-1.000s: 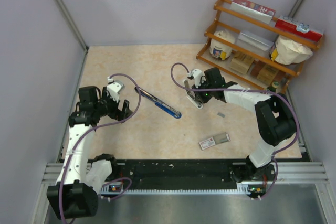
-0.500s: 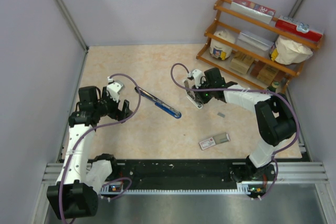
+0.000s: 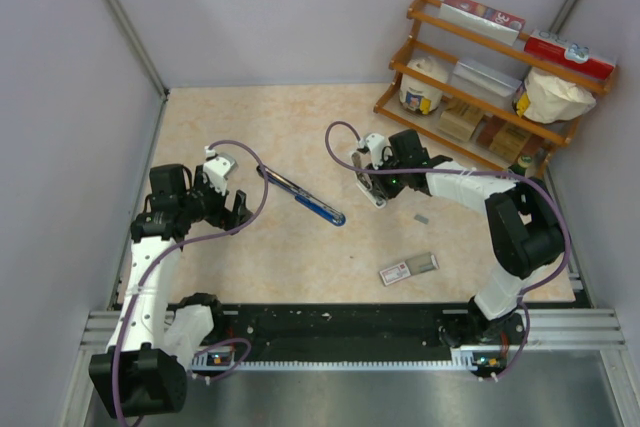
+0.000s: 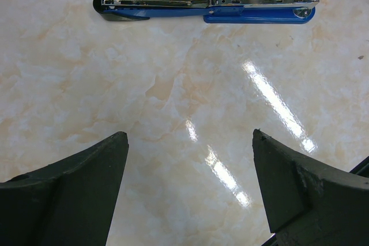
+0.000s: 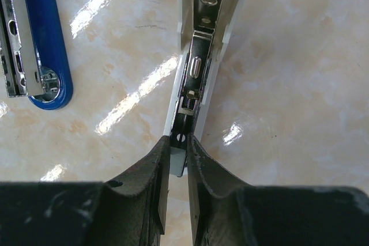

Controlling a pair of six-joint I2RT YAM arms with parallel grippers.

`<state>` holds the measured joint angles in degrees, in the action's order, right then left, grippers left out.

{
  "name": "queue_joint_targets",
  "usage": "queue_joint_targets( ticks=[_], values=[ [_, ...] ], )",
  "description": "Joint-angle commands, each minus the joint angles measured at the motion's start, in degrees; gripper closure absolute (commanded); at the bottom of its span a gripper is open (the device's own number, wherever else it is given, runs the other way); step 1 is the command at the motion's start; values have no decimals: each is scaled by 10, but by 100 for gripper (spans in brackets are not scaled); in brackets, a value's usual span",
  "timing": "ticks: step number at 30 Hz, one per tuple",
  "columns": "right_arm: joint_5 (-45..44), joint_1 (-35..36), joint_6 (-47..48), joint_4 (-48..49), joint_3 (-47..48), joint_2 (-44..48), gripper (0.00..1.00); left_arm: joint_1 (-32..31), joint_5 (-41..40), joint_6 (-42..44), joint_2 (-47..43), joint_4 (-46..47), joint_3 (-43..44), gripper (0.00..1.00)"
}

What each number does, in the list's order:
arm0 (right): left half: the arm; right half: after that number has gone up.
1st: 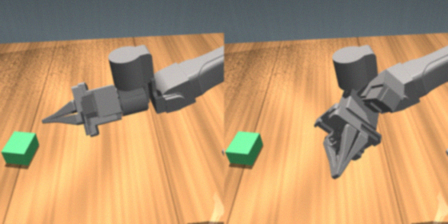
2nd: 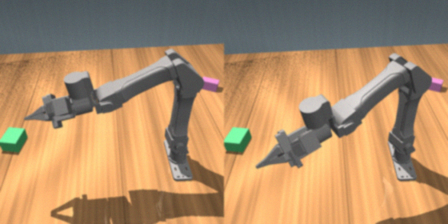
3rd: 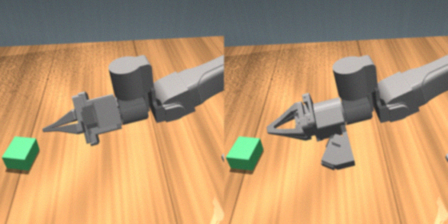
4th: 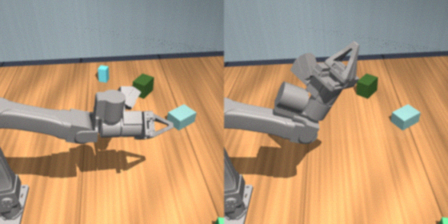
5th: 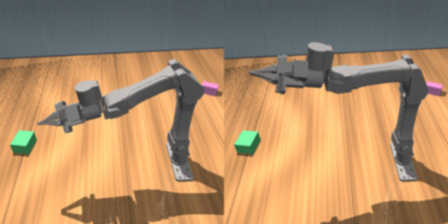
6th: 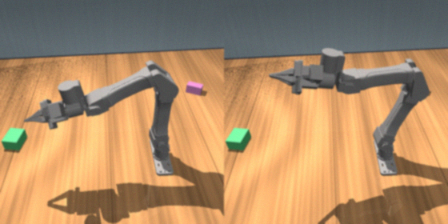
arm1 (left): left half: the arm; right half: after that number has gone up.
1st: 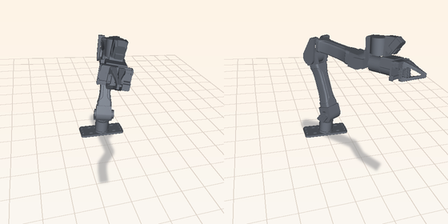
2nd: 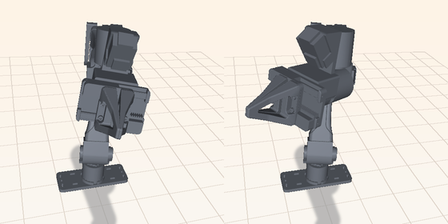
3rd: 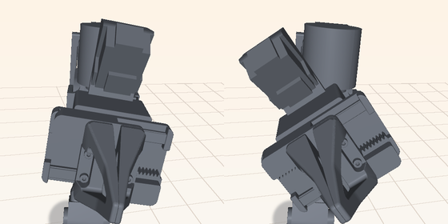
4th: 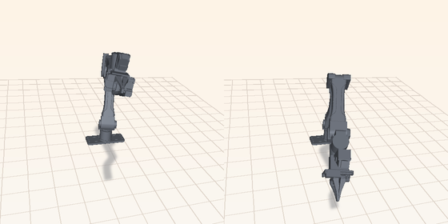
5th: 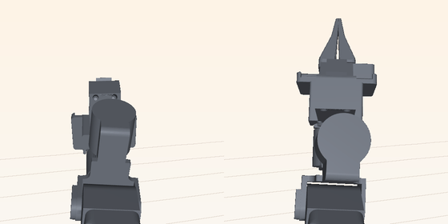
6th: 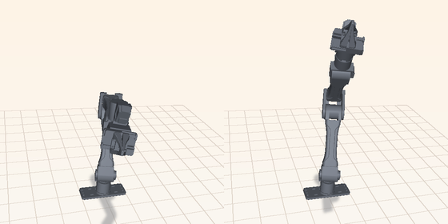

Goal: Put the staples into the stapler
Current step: Install the staple into the stapler.

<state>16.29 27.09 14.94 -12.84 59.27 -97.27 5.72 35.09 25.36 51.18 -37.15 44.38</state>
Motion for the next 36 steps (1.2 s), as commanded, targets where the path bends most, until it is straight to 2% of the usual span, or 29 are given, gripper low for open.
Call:
queue_joint_targets(
  ticks=[1, 36],
  values=[
    [12, -5, 4, -3, 18, -3, 82, 4, 9, -1, 3, 18, 0, 8],
    [9, -5, 3, -17, 28, -11, 75, 4, 9, -2, 3, 18, 1, 8]
  ],
)
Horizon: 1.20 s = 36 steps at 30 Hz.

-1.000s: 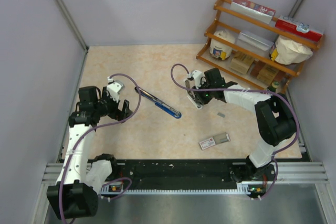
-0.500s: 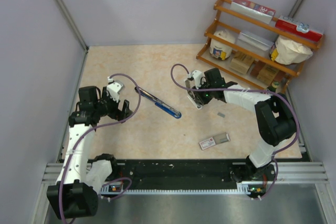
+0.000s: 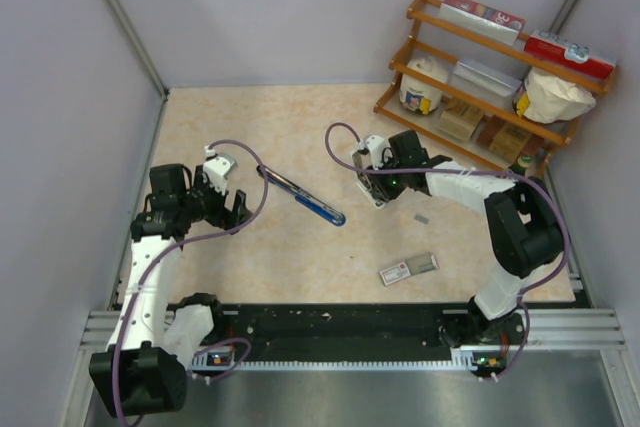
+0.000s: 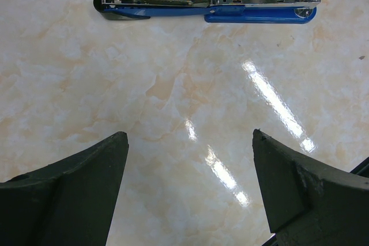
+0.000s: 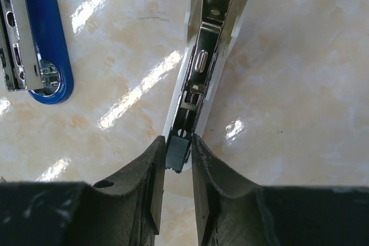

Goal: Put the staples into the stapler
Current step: Install the staple into the stapler.

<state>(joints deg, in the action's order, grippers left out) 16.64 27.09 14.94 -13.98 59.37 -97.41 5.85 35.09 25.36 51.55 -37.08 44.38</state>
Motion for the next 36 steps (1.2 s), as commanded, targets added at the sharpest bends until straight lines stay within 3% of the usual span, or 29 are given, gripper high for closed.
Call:
queue_joint_targets(
  ticks=[1, 23, 36],
  values=[
    [6, -5, 3, -4, 26, -10, 75, 3, 9, -2, 0, 17, 0, 8],
    [18, -19, -8, -5, 27, 43, 68, 3, 9, -2, 0, 17, 0, 8],
    [0, -22, 17, -34, 33, 27, 68, 3, 9, -2, 0, 17, 1, 8]
  ],
)
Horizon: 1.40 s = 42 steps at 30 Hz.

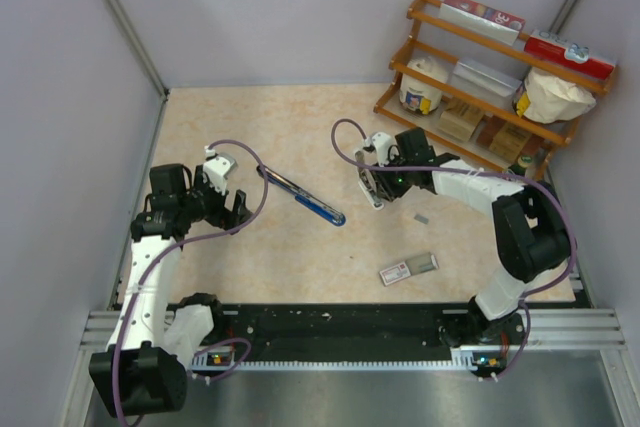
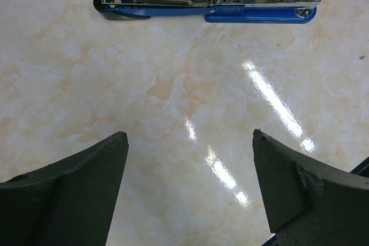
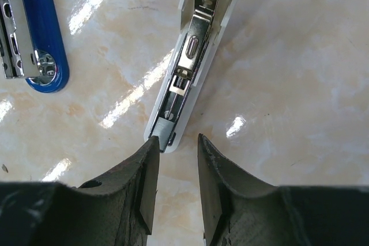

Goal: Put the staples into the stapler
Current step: Install the staple into the stapler, then adjust the staple in the stapler.

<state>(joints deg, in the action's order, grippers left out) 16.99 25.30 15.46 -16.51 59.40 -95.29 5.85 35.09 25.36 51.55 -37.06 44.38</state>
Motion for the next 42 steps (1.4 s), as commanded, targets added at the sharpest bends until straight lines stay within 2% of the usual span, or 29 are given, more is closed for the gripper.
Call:
queue_joint_targets(
  ticks=[1, 29, 42],
  values=[
    [-4, -5, 12, -11, 33, 5, 68, 3, 9, -3, 0, 17, 0, 8],
    [-27, 9, 15, -23, 48, -32, 68, 3, 9, -2, 0, 19, -1, 8],
    [-18, -9, 18, -46, 65, 42, 66, 3, 9, -1, 0, 19, -2, 7]
  ],
)
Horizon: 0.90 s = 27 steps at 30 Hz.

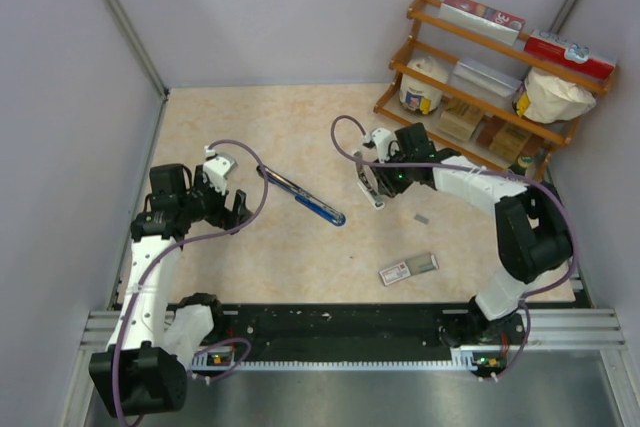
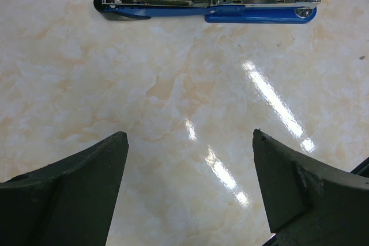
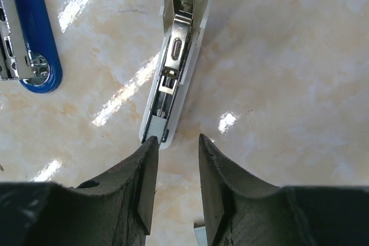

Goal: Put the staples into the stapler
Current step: Adjust the staple in the stapler, then pick up the staple from the center of the board.

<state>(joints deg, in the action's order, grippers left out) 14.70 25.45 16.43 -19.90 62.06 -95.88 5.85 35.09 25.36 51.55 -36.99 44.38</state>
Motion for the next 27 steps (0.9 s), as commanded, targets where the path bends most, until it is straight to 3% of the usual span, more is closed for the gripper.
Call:
queue_joint_targets(
  ticks=[1, 10, 27],
  values=[
    [2, -14, 19, -28, 44, 53, 65, 3, 9, -2, 0, 18, -2, 8],
    [-60, -25, 143, -112, -47, 101, 63, 3, 24, -1, 0, 17, -2, 8],
    [-71, -49, 178, -158, -54, 23, 60, 3, 31, 2, -8, 17, -4, 8]
  ],
)
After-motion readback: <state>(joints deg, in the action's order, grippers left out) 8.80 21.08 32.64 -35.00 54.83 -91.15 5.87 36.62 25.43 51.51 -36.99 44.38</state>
